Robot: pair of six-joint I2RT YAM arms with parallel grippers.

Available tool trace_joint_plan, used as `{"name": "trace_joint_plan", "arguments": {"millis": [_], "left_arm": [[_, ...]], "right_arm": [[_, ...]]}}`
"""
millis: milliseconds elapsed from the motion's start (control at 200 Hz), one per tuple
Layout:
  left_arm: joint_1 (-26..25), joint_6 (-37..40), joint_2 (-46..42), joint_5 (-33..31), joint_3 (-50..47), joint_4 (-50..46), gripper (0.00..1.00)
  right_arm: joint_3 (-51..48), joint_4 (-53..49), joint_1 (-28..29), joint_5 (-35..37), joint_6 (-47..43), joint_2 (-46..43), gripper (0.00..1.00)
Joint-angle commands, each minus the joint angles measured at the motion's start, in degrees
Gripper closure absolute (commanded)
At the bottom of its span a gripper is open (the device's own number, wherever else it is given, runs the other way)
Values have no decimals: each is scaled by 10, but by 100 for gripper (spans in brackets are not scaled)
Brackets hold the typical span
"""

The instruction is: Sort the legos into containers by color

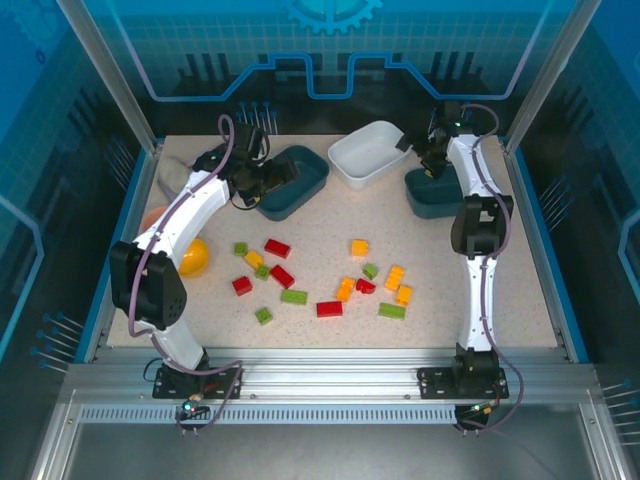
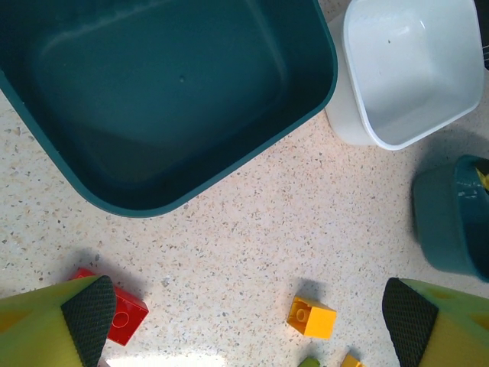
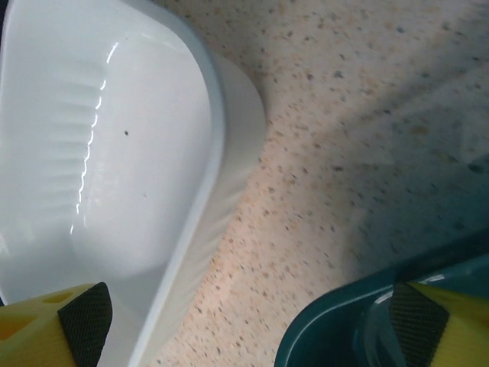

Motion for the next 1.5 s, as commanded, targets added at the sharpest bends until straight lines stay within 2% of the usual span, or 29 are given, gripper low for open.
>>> {"name": "trace_joint_plan", "arguments": {"millis": [0, 460, 655, 820, 1015, 1220, 1495], "left_arm": [[-4, -3, 13, 14, 2, -14, 6], [-4, 12, 54, 20, 42, -29, 7], [-4, 18, 67, 24, 54, -36, 8], [-4, 27, 82, 31, 61, -38, 10], [-4, 27, 93, 39, 69, -35, 10], [-4, 28, 102, 47, 78, -35, 11], [-5, 33, 112, 46, 86, -42, 13]], "right_arm": [[41, -48, 17, -28, 19, 35, 4], [65, -41, 59, -26, 43, 77, 16], [55, -72, 63, 9, 36, 67, 30], [0, -78, 55, 46, 1, 23, 43], [-34, -113, 39, 55, -55, -9, 58], [-100, -143, 35, 79, -141, -59, 62], [-268, -126, 35, 109, -203, -186, 61]]}}
